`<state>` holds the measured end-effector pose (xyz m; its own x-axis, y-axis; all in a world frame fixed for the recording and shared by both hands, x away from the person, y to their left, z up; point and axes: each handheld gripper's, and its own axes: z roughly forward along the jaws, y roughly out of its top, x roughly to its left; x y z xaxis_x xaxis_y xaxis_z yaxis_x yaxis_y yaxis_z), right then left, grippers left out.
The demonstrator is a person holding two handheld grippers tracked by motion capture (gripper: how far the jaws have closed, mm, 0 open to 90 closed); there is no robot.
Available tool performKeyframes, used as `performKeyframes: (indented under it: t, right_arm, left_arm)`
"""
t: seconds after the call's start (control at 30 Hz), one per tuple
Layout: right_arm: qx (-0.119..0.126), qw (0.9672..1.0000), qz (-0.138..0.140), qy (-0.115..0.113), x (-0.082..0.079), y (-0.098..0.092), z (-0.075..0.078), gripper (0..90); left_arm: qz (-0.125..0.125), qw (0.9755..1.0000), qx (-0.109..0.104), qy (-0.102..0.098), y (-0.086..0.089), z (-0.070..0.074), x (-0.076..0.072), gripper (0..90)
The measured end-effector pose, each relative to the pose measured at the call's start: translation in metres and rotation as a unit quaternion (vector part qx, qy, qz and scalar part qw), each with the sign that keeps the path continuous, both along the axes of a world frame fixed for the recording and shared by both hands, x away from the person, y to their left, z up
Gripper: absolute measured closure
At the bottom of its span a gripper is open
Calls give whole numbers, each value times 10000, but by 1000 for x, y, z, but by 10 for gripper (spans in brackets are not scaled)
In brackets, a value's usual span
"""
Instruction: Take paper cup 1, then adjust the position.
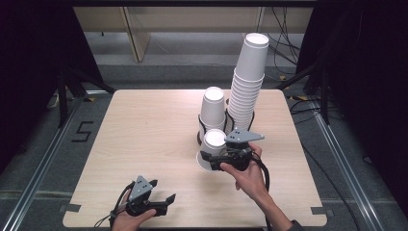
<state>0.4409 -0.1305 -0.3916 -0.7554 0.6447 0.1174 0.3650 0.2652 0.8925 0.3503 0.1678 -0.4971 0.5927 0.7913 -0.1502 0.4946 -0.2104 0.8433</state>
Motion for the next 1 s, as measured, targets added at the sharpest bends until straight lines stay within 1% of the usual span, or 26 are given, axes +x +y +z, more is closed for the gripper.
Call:
performKeyframes:
  t: [0.03, 0.07, 0.13, 0.17, 0.2, 0.23, 0.27, 0.3, 0.33, 0.4, 0.43, 0.5, 0.53, 0.57, 0.6, 0.63, 0.7, 0.73, 0.77, 0.8, 0.87, 0.9, 0.93, 0.97, 1.0]
  right_arm:
    - [0, 10000, -15, 78, -1, 0, -2, 203]
    - [48, 9999, 44, 96, -1, 1, -5, 203]
    - [38, 9999, 53, 130, -2, 1, -7, 202]
    - [46, 9997, 104, 216, -3, 2, -14, 202]
    - [46, 9997, 104, 216, -3, 2, -14, 202]
    - [-76, 9997, 161, 169, -4, 2, -18, 202]
    - [-76, 9997, 161, 169, -4, 2, -18, 202]
    - [-69, 9997, 177, 177, -5, 3, -22, 202]
    - [-69, 9994, 277, 187, -5, 4, -24, 202]
    - [-66, 9993, 214, 282, -8, 5, -27, 202]
    - [-149, 9993, 264, 214, -8, 4, -28, 202]
    - [-179, 9992, 316, 189, -9, 5, -31, 202]
    - [-144, 9992, 286, 254, -11, 7, -33, 202]
    - [-182, 9988, 371, 268, -11, 7, -34, 202]
    - [-151, 9987, 366, 333, -12, 7, -35, 201]
    - [-182, 9985, 361, 367, -13, 7, -35, 201]
    - [-177, 9985, 373, 361, -13, 7, -36, 202]
    - [-167, 9986, 381, 325, -13, 7, -36, 202]
    - [-92, 9985, 308, 441, -15, 8, -37, 201]
    - [-79, 9984, 389, 400, -14, 8, -37, 202]
    - [-33, 9983, 359, 458, -15, 9, -37, 201]
    - [-129, 9984, 421, 359, -14, 8, -37, 202]
    - [-109, 9984, 416, 368, -14, 9, -37, 201]
    - [-61, 9985, 428, 337, -14, 10, -38, 201]
    - [-70, 9981, 430, 431, -16, 11, -38, 202]
  left_arm:
    - [1, 10000, 0, -1, 0, 0, 0, 147]
    - [1, 10000, -4, -3, 0, 0, 0, 147]
    - [4, 10000, -2, 1, 0, 0, 0, 147]
    - [-4, 10000, -6, 0, 0, 0, 0, 147]
    - [-3, 10000, -6, 0, 0, 0, 0, 147]
    - [-3, 10000, -21, -7, 0, 0, 0, 147]
    - [-3, 10000, -21, -7, 0, 0, 0, 147]
    - [-1, 10000, -51, -13, 0, 0, 0, 147]
    - [-13, 10000, -44, -13, 0, 0, 0, 147]
    - [-25, 10000, -68, -10, 0, 0, 0, 147]
    - [-10, 10000, -62, -11, 0, 0, 1, 147]
    - [18, 10000, -25, 9, 0, 0, 0, 147]
    - [4, 10000, -37, -6, 0, 0, 1, 147]
    - [6, 10000, -61, -4, 0, 0, 1, 147]
    - [7, 10000, -62, -2, 0, 0, 0, 147]
    - [19, 10000, -42, 12, 0, 0, 0, 147]
    - [12, 10000, -61, 8, 0, 0, 1, 147]
    - [6, 9999, -119, -15, 0, 0, 1, 147]
    - [10, 9999, -160, -21, 0, 0, 1, 147]
    - [1, 9998, -169, -50, 0, 1, 0, 146]
    - [-28, 9998, -208, -72, 1, 1, 0, 147]
    - [-59, 9992, -391, -54, 1, 1, 0, 146]
    - [-92, 9986, -524, -79, 1, 2, 1, 146]
    - [-121, 9981, -593, -93, 1, 3, 1, 146]
    - [-171, 9975, -668, -148, -1, 4, 1, 146]
